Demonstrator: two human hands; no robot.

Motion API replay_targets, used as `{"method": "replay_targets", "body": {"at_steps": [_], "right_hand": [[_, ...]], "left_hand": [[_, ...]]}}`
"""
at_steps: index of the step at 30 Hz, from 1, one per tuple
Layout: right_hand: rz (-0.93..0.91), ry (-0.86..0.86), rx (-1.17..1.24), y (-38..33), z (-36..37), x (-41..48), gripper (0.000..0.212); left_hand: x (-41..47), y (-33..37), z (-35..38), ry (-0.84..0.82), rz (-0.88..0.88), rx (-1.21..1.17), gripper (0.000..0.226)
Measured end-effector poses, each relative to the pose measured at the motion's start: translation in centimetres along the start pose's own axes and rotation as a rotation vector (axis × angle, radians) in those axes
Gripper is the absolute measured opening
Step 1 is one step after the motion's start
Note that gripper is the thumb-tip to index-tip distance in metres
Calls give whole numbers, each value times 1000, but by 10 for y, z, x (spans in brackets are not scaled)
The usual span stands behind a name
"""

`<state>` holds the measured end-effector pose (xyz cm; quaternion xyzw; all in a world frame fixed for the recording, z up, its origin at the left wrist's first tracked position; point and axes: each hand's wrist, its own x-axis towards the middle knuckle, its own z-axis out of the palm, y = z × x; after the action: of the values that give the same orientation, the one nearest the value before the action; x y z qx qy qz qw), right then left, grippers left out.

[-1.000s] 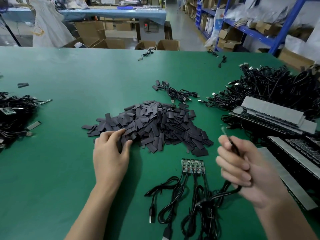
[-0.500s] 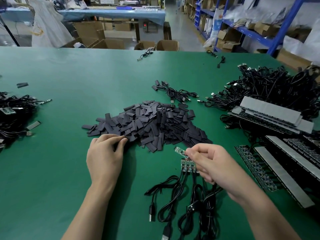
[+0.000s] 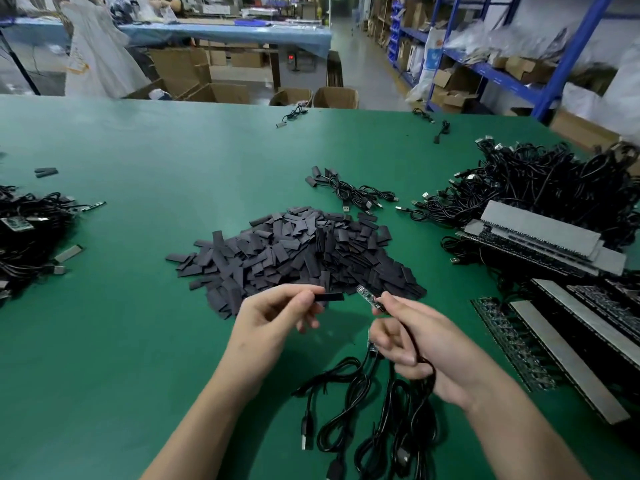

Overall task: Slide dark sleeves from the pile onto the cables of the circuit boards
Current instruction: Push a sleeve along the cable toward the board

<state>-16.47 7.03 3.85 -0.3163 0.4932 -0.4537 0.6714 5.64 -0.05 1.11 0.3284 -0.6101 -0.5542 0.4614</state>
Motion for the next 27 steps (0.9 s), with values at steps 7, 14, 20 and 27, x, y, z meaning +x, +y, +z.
{"method": "replay_targets", "body": {"at_steps": [7, 14, 20, 27], "right_hand": [[-113, -6, 24, 24, -2, 10, 33], [-227, 79, -185, 28, 4, 9, 12], [-306, 85, -281, 28, 12, 6, 12], [-276, 80, -228, 15, 1, -1, 28]], "left_hand": [[-5, -2, 9, -153, -8, 150, 13], [-5, -6, 14, -185, 100, 389, 20], [-2, -8, 13, -199, 130, 450, 20], [-2, -4, 10, -67, -27, 184, 22]]}}
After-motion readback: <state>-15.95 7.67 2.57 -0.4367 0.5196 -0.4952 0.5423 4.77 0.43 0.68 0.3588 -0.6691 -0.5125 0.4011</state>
